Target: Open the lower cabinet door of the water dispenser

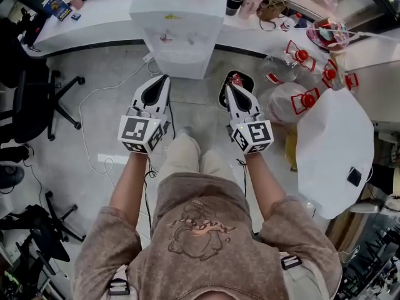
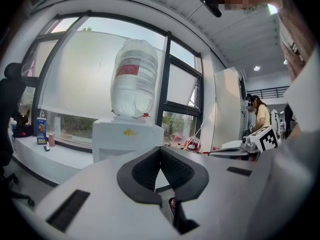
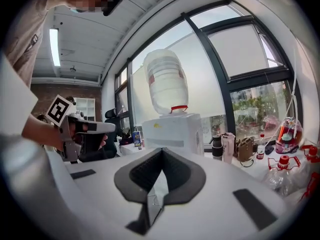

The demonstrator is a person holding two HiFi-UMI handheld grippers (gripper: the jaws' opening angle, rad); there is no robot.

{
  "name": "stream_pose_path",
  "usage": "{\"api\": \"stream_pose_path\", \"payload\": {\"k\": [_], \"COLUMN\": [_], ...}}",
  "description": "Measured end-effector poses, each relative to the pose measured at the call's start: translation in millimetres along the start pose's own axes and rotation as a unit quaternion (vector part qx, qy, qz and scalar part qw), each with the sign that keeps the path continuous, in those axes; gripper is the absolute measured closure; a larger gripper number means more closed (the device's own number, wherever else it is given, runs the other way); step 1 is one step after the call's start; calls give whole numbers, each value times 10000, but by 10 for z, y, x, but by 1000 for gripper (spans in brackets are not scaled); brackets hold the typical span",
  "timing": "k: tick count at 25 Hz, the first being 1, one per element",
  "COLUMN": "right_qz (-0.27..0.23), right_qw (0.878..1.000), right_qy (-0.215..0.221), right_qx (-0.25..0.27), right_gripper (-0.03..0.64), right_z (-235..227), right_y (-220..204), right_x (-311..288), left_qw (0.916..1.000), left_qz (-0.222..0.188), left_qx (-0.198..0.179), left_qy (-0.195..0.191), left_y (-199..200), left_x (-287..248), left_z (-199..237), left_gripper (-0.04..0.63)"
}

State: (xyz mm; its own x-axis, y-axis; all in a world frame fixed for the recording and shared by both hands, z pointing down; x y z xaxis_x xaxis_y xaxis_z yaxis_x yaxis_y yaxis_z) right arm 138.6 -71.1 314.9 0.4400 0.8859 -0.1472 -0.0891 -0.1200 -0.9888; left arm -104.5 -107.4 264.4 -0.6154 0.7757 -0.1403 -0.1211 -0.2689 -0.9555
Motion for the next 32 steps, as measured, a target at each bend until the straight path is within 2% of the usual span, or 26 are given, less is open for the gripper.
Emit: {"api": "stream_pose_path", "payload": {"k": [6,15,22,28,32], "right_qz": [-16,-113,-186,-291,-344], "right_qw": [9998,9999,9995,9989,9987], "right_qy": [-190,39,123,91,18], "right_qx": [-27,89,236,347,373], "right_gripper": [611,611,611,611,611], "right_z": [-198,-241,-229,-326,-396], "right_y": [-711,-1721,-2357,-2831,-3086], "right_x": [-273,-752,-980,-1060,-1069], "left_qw": [9999,9998,9994,9993,9989], "left_qz": [-54,-102,-217,-299,-289], "left_qx": [77,-122,-241,-159,-301], "left_qy": [-90,-142,-97,-168,-205], "left_y": [-617,-1473,-2124,-2551,-2780], "left_x": [-277,-665,-894,-1050,-1115], "left_z": [279,667,906,1012,1038], "left_gripper": [583,583,583,583,583]}}
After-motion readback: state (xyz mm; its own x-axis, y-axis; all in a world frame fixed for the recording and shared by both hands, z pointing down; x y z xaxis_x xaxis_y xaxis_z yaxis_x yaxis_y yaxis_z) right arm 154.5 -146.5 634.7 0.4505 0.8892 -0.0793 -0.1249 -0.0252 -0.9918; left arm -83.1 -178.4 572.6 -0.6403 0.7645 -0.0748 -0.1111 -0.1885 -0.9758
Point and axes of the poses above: the fingertips, and each gripper's own axes: x backward along the fingers, z to its left, y out of its top, the point moved 7 cm from there along x, backward along the fingers, and after that the axes turned 9 degrees about x, right-handed, at the moved point
